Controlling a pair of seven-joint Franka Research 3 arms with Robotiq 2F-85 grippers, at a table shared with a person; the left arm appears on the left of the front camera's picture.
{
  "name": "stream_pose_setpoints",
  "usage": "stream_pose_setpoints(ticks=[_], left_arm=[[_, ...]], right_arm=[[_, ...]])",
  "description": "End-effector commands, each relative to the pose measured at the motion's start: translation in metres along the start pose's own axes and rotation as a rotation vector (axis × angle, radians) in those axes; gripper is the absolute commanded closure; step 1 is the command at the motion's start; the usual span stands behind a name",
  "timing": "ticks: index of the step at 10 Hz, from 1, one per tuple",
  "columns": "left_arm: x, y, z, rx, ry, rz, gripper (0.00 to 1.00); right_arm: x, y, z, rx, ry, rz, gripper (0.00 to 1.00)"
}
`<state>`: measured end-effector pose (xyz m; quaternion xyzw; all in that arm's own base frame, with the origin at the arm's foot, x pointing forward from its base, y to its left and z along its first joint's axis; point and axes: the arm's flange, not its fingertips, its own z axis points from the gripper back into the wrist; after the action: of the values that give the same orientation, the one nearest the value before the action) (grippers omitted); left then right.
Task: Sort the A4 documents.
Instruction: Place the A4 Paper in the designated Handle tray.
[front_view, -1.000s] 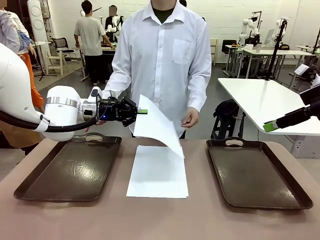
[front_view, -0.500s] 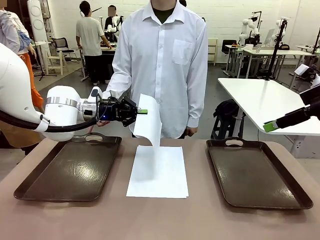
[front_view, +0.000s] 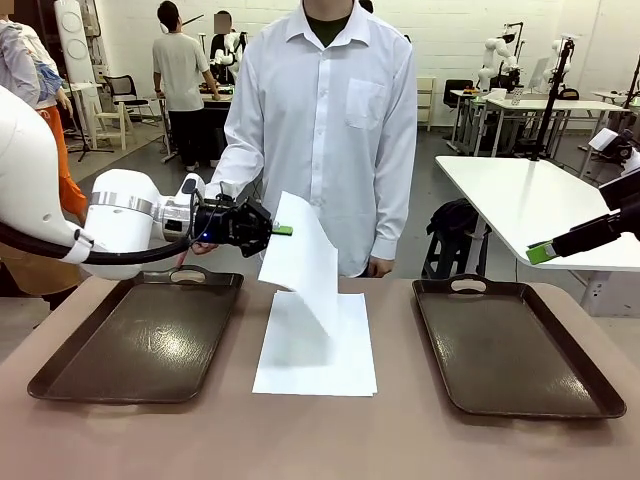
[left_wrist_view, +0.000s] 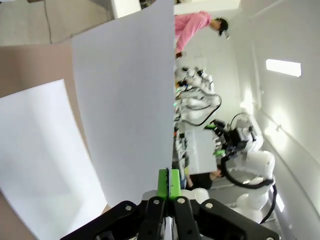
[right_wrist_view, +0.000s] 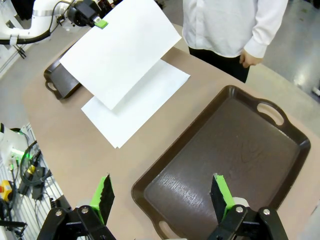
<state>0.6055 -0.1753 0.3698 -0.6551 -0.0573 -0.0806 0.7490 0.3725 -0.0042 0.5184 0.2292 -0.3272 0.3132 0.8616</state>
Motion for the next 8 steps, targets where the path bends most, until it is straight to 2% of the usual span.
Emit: stream_pose_setpoints(ticks=[1, 2, 3, 5, 8], left_arm=[[0.002, -0.012, 0.022, 0.020, 0.135, -0.077, 0.99], [-0.004, -0.022, 0.037, 0.054, 0.146, -0.091, 0.99], [-0.011, -0.028, 0.054, 0.097, 0.116, -0.086, 0.99], [-0.029, -0.041, 0.088, 0.101, 0.094, -0.073, 0.99], [-0.045, -0.041, 0.138, 0.103, 0.084, 0.043, 0.99]], right_arm=[[-0.001, -0.002, -0.002, 0.020, -0.012, 0.001, 0.00], [-0.001, -0.002, -0.002, 0.020, -0.012, 0.001, 0.00], [-0.001, -0.002, -0.002, 0.020, -0.012, 0.001, 0.00], [-0.001, -0.002, -0.002, 0.020, -0.012, 0.001, 0.00], [-0.001, -0.002, -0.002, 0.020, -0.012, 0.001, 0.00]])
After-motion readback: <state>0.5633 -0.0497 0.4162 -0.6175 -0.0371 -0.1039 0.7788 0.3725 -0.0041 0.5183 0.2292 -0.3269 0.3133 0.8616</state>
